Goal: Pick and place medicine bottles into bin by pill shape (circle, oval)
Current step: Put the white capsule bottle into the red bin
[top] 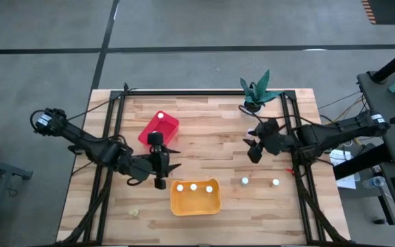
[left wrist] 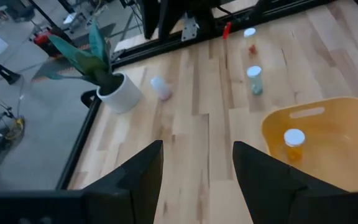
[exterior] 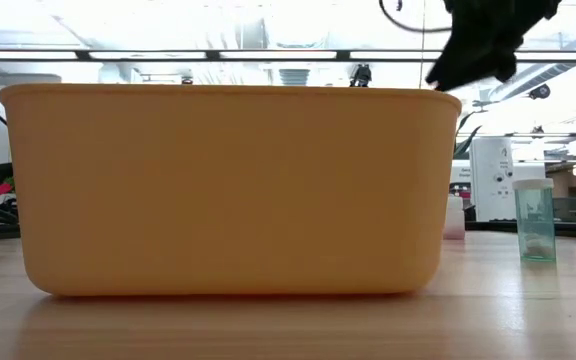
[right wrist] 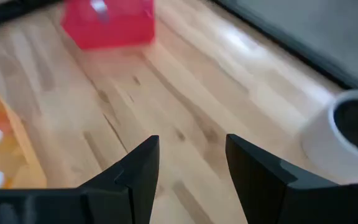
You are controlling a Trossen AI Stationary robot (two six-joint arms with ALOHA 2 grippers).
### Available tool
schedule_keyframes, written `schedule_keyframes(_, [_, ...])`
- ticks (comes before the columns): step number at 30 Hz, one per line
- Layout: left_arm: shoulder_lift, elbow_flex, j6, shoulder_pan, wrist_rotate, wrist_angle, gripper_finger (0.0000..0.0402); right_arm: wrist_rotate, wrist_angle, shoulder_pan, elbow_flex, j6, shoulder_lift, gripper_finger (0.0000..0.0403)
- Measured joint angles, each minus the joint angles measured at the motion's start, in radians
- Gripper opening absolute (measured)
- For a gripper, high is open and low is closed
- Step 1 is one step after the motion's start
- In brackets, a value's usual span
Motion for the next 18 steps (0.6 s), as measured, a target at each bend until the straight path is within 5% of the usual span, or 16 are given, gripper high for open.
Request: schedule_keyframes(18, [0.006,-0.006,0.047,0.041,0.001,0.023,0.0178,-0.145,-0.158,-0.343,-0.014,0.064,0.128,0.0178])
